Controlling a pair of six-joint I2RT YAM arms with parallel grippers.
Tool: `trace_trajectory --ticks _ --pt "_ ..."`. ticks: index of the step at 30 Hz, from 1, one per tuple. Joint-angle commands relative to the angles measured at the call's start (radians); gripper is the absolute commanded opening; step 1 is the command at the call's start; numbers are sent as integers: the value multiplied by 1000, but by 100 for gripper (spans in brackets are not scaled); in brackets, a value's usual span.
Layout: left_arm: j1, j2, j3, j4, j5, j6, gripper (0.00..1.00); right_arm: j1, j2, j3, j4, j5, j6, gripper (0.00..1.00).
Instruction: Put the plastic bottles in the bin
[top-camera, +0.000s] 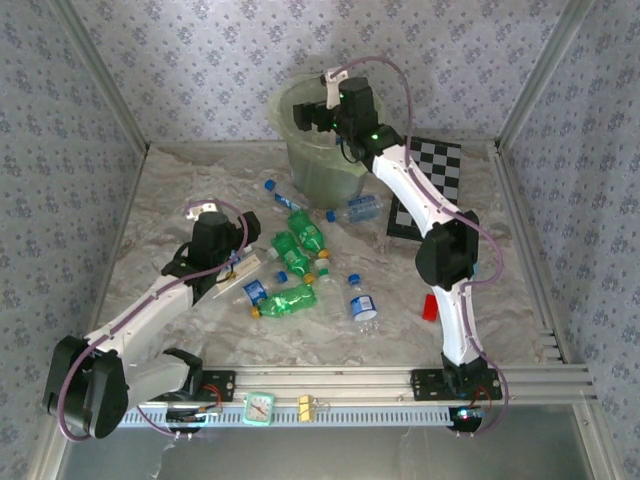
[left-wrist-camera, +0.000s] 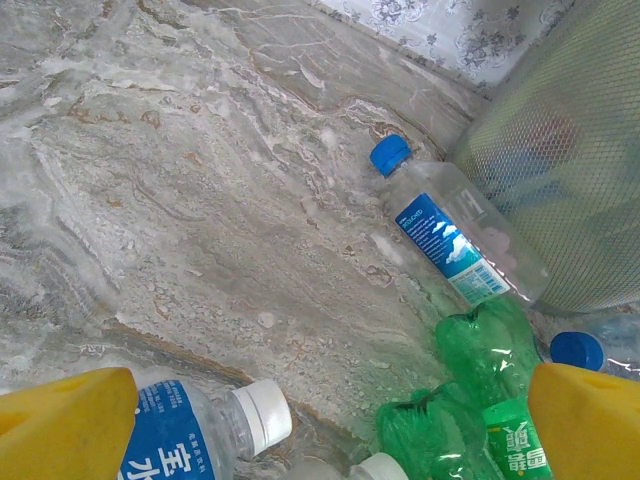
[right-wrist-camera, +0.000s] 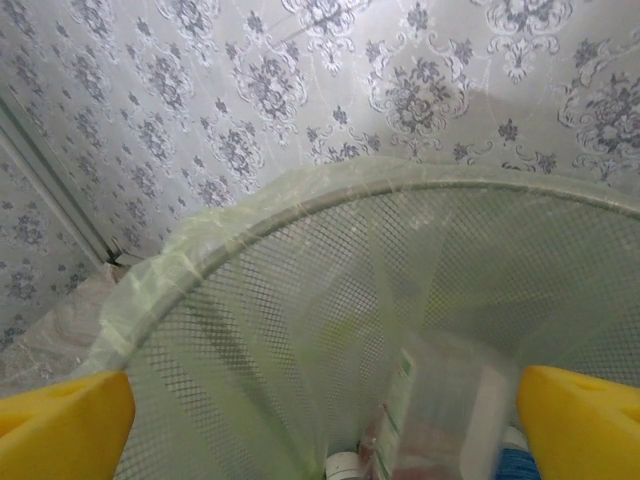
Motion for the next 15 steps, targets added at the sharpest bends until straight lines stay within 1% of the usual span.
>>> trace_trajectory --ticks 1,4,7,10,15 --pt "4 4 33 -3 18 -12 100 18 -139 -31 9 -5 -31 100" --pt "5 19 41 1 37 -23 100 25 -223 -126 44 0 -32 100" --pt "4 34 51 3 55 -32 100 28 -323 -256 91 18 -18 100" --pt "4 44 58 12 75 -33 100 28 -434 -413 128 50 5 100" --pt "3 77 68 53 127 -30 100 18 -633 -719 203 112 99 100"
